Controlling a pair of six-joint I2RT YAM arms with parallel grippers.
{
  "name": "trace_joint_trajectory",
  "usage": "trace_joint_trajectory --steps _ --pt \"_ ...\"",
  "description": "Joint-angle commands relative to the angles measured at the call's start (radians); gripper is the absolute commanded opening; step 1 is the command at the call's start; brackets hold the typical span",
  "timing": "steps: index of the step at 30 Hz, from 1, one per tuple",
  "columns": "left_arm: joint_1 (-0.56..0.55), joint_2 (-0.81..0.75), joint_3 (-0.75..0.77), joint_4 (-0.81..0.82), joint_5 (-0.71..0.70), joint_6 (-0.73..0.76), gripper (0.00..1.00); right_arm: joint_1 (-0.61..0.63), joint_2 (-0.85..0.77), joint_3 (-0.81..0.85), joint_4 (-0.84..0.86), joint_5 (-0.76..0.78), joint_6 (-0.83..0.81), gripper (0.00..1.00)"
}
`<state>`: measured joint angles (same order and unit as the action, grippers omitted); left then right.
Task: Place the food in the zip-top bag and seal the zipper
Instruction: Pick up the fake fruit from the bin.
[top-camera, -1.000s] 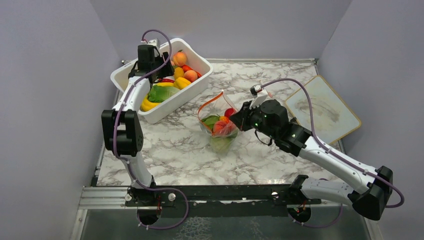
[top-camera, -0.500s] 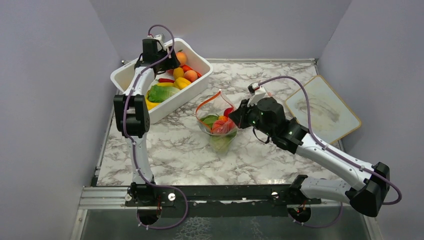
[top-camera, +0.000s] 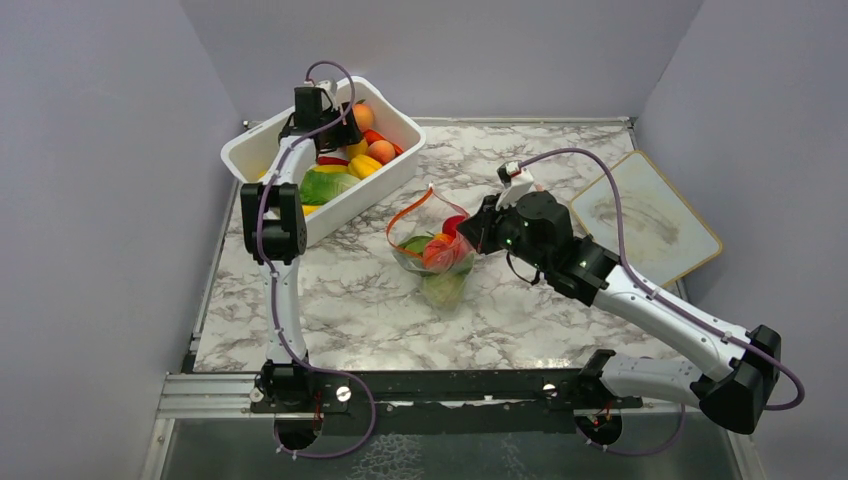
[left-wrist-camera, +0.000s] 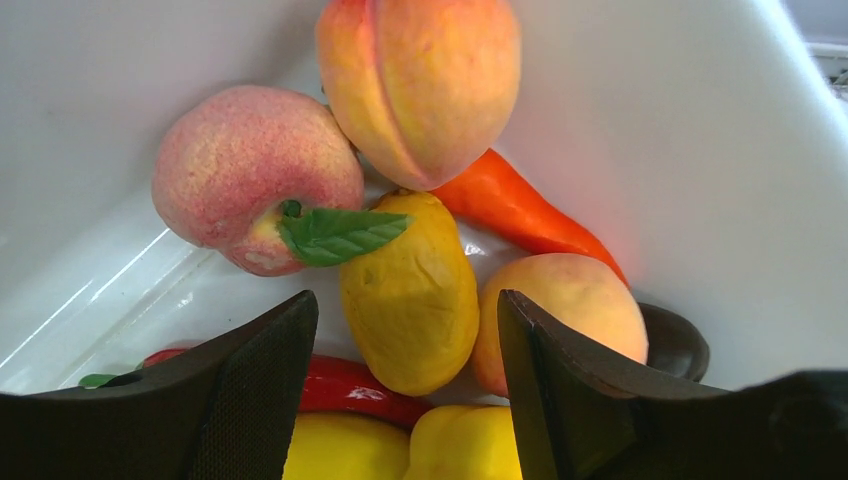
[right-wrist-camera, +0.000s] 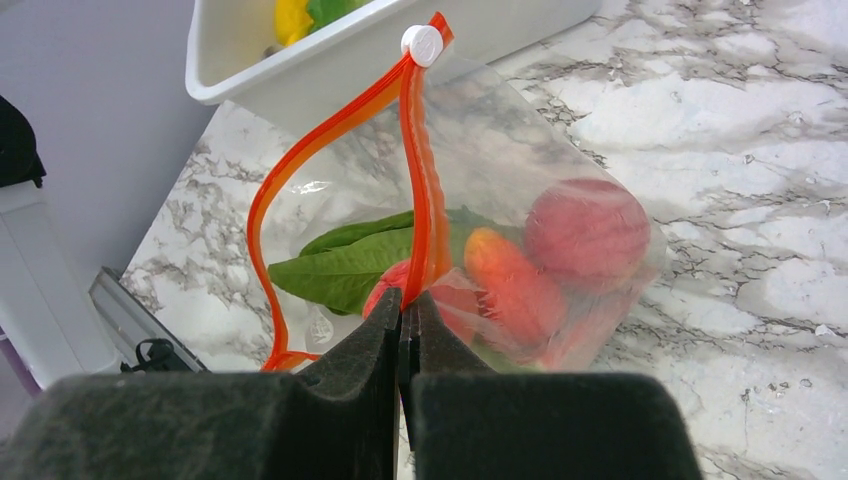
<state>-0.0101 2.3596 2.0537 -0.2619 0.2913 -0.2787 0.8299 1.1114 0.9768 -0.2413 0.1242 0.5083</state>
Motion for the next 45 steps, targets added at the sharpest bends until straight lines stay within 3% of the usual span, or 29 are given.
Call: trace_joint_trajectory --steps 1,10,17,23,39,45 --pt "-0.013 0.048 0.032 0.010 0.016 0.001 0.67 0.003 0.009 0.036 0.015 0.031 -0.016 0.01" --pt "-0.028 0.085 0.031 0.016 -0.008 0.014 0.61 0.003 0.045 0.044 0.039 0.022 -0.020 0.01" --pt "-0.031 0.069 0.025 0.010 -0.016 0.055 0.34 0.003 0.031 0.030 0.032 0.026 0.004 0.01" --pt "-0.030 0.021 -0.012 0.010 -0.010 0.055 0.26 0.003 0.002 0.018 0.010 0.024 0.008 0.01" --pt "-0.030 -0.222 -0.174 0.083 0.025 0.007 0.22 0.003 -0.056 -0.035 0.017 0.010 0.027 0.01" --pt "-0.030 -0.351 -0.266 0.116 -0.024 0.032 0.22 0.003 -0.085 -0.083 0.053 -0.030 0.038 0.01"
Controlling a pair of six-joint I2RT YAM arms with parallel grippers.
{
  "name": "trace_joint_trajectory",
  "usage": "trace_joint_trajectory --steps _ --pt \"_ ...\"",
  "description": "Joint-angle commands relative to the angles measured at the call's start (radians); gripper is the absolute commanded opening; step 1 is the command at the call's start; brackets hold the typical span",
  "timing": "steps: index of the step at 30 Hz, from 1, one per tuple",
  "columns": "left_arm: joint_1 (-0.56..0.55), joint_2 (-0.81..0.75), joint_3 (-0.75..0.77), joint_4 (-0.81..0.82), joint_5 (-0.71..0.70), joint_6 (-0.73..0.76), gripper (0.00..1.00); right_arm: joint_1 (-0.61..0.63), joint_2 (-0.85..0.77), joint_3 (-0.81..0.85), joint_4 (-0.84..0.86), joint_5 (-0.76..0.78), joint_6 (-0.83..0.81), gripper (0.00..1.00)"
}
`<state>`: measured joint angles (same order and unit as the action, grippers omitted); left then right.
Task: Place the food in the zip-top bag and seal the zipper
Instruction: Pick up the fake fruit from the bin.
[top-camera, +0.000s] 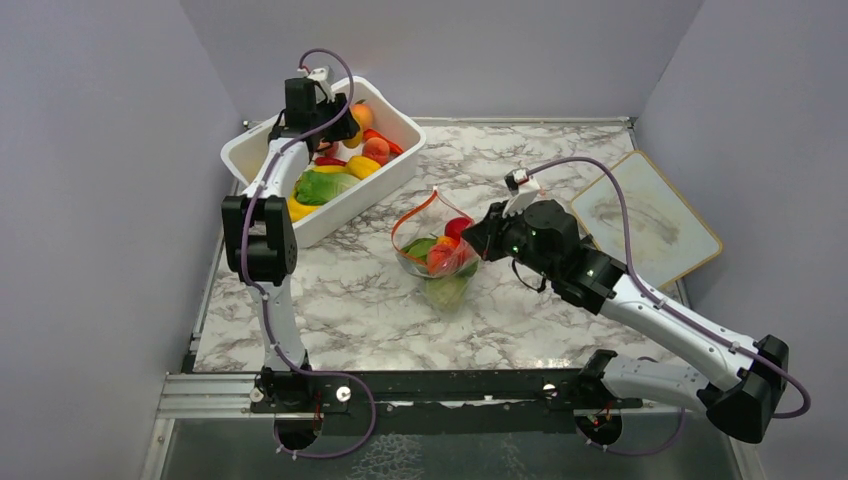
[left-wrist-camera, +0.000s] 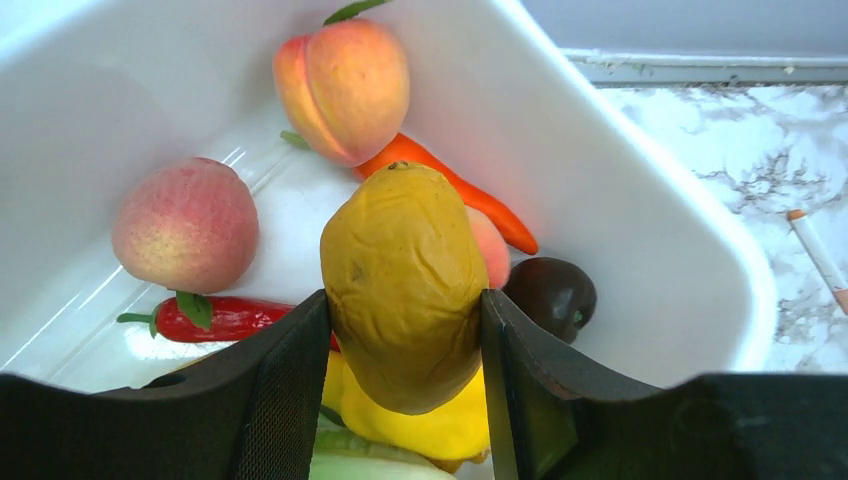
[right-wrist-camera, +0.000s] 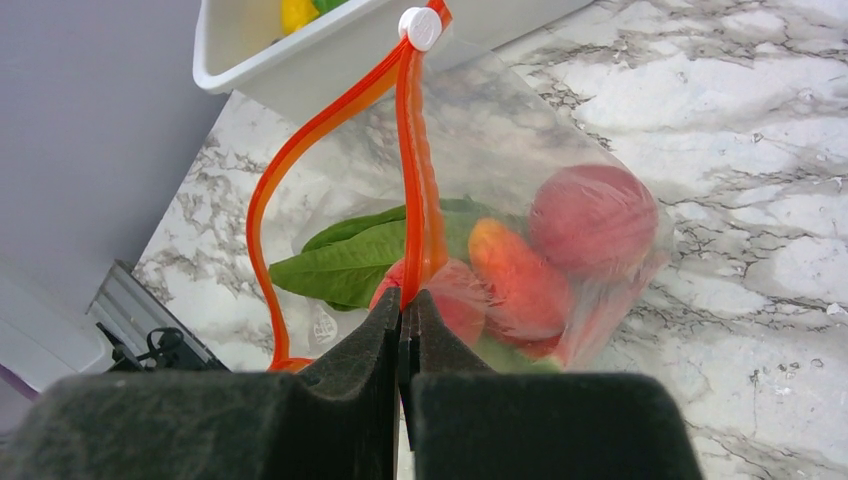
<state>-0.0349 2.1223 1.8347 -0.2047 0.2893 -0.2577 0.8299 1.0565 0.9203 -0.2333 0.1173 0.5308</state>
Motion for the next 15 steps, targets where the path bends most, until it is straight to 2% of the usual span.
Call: trace_joint_trajectory --steps 1,9,15 --pt "-0.004 -0.132 -0.058 0.058 -0.024 0.013 0.22 0.003 -0.034 -0.031 0.042 -0.023 0.015 0.01" --pt "-0.005 -0.304 -0.191 0.072 0.083 -0.038 0.22 0.003 -0.037 -0.018 0.022 -0.015 0.031 0.01" --pt "-0.005 -0.499 -0.442 0.191 0.165 -0.115 0.22 0.003 -0.041 -0.016 0.020 -0.021 0.035 0.01"
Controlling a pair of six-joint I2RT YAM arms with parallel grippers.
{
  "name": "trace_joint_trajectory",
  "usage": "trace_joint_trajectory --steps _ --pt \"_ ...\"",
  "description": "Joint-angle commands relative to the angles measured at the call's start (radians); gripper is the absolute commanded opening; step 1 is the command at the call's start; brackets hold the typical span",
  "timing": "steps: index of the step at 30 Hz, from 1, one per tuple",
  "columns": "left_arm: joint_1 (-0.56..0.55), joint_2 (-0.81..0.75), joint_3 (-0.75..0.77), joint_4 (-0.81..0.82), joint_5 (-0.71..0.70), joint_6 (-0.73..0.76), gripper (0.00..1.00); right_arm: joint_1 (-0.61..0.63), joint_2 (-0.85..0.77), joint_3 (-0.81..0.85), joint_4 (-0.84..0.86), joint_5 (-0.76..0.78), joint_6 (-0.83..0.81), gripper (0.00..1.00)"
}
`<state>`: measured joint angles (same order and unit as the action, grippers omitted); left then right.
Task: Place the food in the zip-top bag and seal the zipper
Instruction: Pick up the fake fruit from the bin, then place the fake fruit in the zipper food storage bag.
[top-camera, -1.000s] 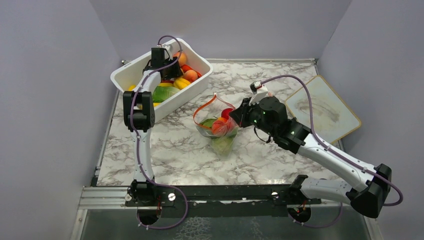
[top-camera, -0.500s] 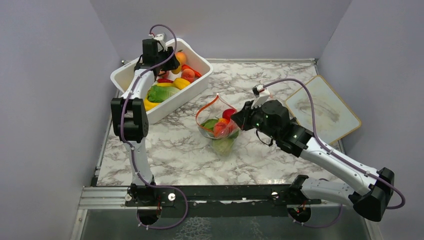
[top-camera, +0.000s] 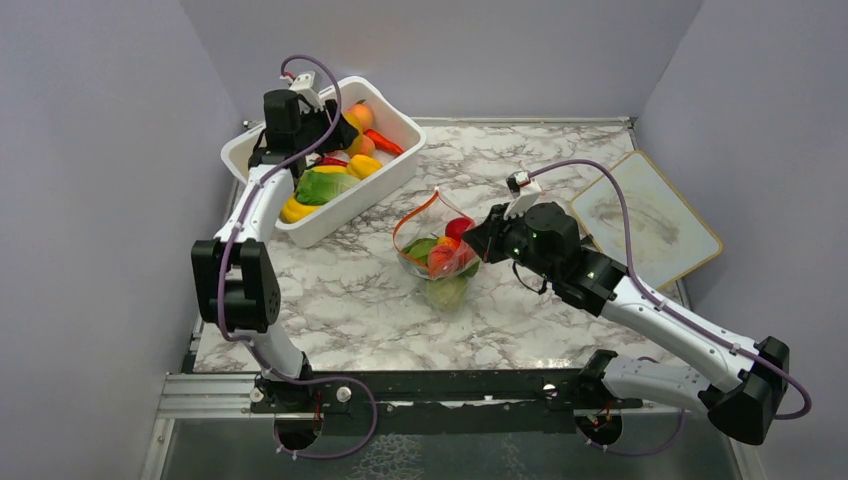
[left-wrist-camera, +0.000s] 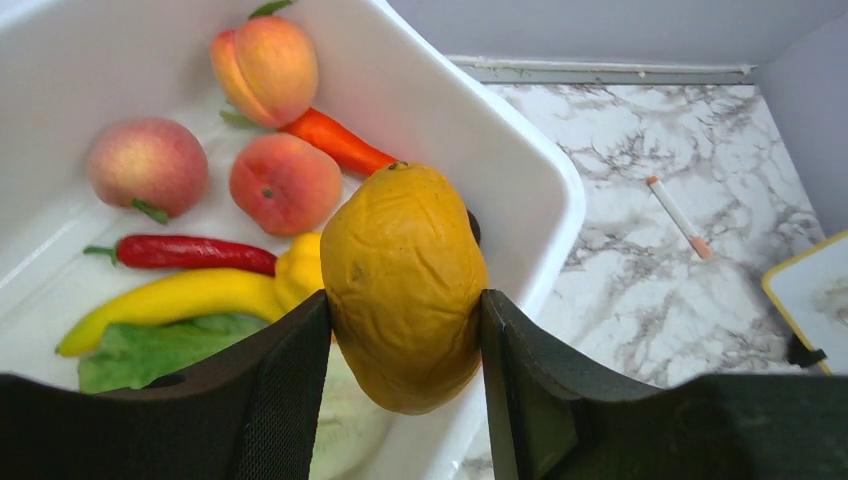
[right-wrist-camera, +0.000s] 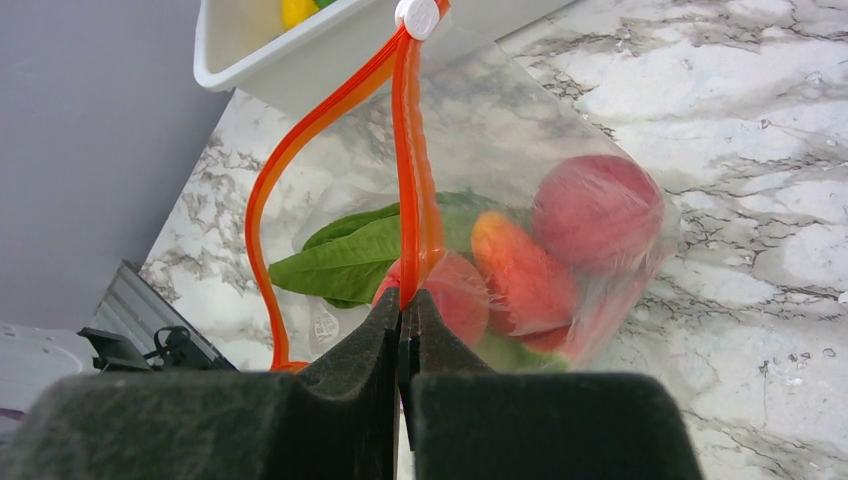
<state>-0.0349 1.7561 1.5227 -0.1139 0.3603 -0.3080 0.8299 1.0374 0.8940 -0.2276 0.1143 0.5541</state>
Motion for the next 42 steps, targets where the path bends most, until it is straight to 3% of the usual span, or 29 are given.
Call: trace_joint_trajectory --steps 1,18,24,31,42 --pt "-0.006 -0.157 -0.151 0.102 0.106 -0.068 0.22 0.003 -0.022 0.013 0.014 -0.020 0.012 0.01" --pt "-0.098 -0.529 -0.493 0.131 0.404 -0.226 0.22 0.003 -0.006 0.026 -0.016 -0.085 0.024 0.01" --pt "-0.199 -0.632 -0.546 0.161 0.479 -0.236 0.22 0.003 -0.020 0.021 -0.028 -0.067 0.023 0.01" --pt "-0.309 -0.697 -0.620 0.252 0.464 -0.333 0.22 0.003 -0.033 0.026 -0.015 -0.051 0.017 0.01" --pt "-0.397 -0.695 -0.703 0.248 0.341 -0.357 0.21 0.003 -0.038 0.036 -0.007 -0.046 0.004 0.01"
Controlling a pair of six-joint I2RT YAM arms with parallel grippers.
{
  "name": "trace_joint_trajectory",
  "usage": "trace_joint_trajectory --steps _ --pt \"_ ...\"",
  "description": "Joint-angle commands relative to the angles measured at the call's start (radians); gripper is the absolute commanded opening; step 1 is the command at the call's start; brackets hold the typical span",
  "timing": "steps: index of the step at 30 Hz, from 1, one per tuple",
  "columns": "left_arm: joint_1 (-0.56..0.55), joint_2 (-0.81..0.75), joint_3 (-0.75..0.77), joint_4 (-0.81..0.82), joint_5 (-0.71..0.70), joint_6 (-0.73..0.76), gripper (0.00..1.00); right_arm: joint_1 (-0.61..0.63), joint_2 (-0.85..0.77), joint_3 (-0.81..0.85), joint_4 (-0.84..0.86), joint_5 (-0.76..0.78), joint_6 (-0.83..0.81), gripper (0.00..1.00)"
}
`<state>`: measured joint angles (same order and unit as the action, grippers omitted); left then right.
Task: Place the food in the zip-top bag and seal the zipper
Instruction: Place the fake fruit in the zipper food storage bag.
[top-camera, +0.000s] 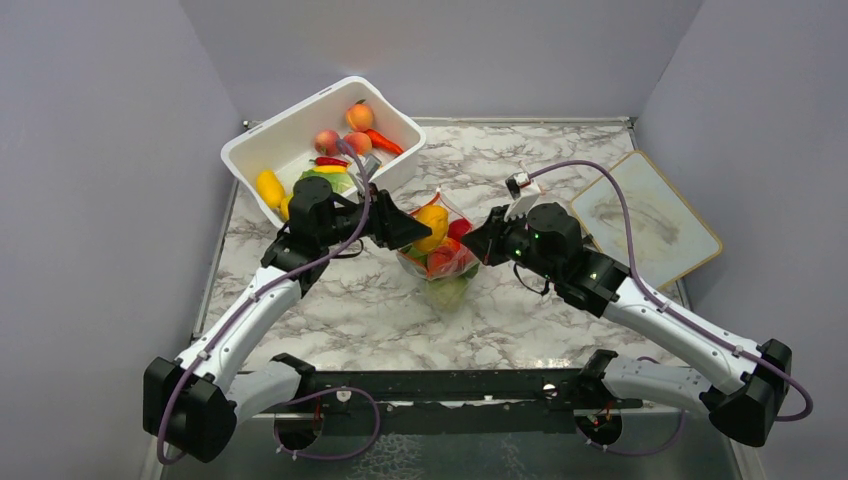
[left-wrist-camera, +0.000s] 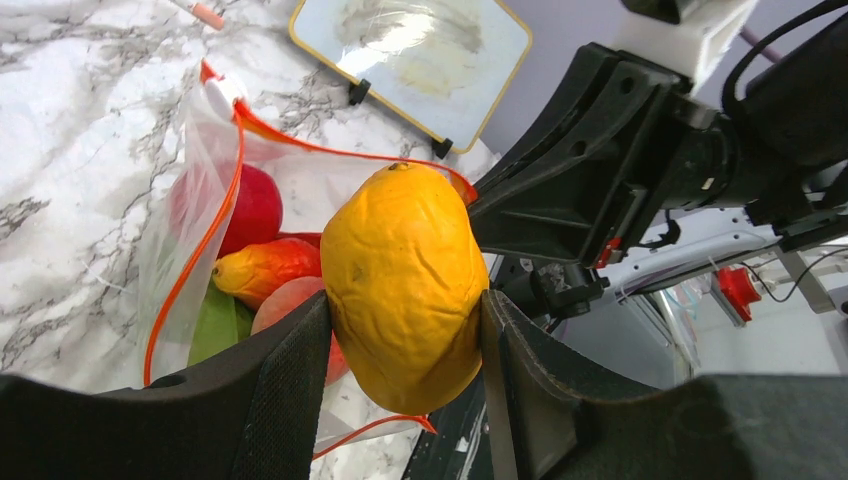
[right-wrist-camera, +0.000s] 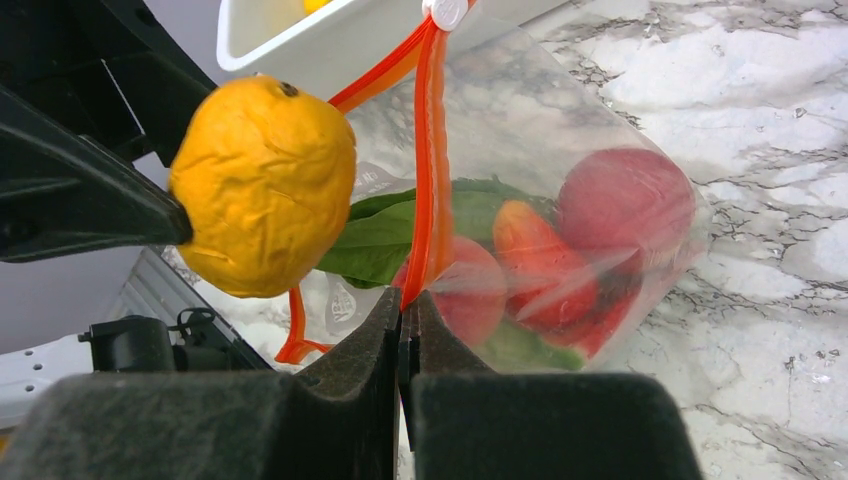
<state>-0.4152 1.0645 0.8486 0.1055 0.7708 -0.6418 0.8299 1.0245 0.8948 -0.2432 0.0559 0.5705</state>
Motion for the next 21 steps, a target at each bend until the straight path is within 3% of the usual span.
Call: trace_joint_trajectory --steps 1,9,21 --pt "-0.021 -0.003 -0.038 0.027 -0.084 -0.031 0.21 0.003 -0.026 0.035 0.008 0.013 -0.011 0.01" --pt "-0.043 0.008 -0.054 -0.027 -0.177 -0.021 0.22 0.003 -0.037 0.028 0.026 0.005 0.000 0.01" --pt "-0.069 0.038 -0.050 -0.052 -0.247 -0.013 0.22 0.003 -0.022 -0.004 0.135 -0.133 -0.015 0.01"
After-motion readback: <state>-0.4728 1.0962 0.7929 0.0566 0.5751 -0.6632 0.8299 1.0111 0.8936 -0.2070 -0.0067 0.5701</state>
